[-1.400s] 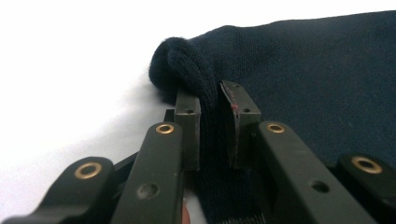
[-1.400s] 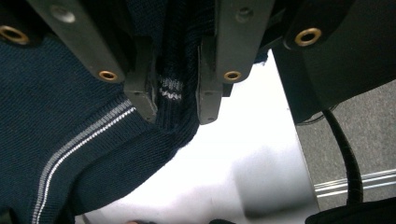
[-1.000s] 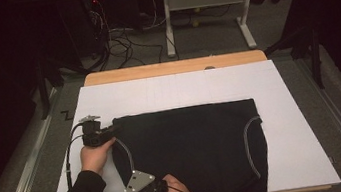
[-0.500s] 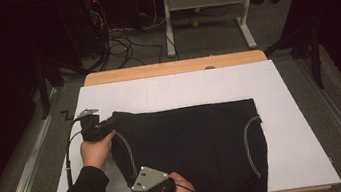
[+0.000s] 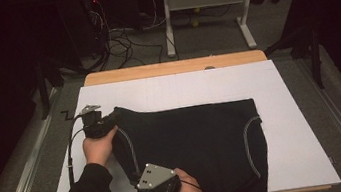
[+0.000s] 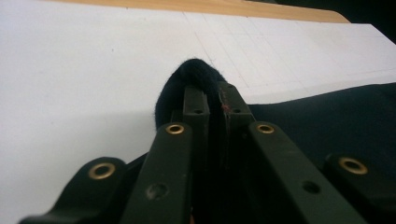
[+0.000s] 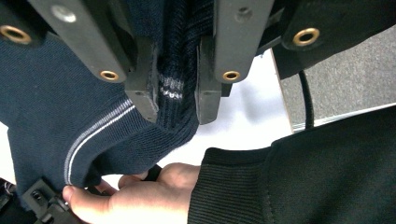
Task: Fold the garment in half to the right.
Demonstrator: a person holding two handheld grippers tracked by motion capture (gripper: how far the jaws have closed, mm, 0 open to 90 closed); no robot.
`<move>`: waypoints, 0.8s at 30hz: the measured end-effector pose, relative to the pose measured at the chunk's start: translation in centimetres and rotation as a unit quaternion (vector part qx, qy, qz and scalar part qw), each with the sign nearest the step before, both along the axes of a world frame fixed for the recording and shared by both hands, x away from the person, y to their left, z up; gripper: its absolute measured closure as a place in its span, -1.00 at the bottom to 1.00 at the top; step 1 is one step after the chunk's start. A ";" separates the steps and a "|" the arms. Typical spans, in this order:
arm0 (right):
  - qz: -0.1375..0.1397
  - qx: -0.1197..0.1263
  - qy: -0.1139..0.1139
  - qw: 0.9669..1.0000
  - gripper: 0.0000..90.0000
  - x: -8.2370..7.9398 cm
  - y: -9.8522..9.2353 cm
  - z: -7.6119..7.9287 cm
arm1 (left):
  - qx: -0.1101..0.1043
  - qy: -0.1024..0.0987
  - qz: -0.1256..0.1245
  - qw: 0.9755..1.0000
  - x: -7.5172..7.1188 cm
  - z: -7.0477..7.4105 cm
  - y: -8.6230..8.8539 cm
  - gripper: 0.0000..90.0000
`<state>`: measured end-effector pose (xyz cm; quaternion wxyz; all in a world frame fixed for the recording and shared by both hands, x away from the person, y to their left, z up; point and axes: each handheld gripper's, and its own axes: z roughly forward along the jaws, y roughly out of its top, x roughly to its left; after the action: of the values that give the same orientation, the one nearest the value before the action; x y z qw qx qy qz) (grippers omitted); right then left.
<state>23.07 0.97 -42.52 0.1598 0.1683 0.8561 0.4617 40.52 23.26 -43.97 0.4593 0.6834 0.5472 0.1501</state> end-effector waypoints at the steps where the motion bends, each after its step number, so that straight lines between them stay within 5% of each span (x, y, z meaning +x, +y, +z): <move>1: 0.001 0.001 0.001 1.000 0.66 0.0 0.0 0.0 | 0.001 0.000 0.000 1.000 0.0 0.0 -0.1 0.79; 24: 0.006 -0.008 -0.006 1.000 0.66 -0.5 1.0 0.2 | -0.005 -0.021 0.005 1.000 -0.5 0.5 1.2 0.79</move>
<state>22.55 1.98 -42.28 0.1636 0.1590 0.8599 0.4567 40.03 24.44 -43.45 0.4731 0.6749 0.5420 0.1638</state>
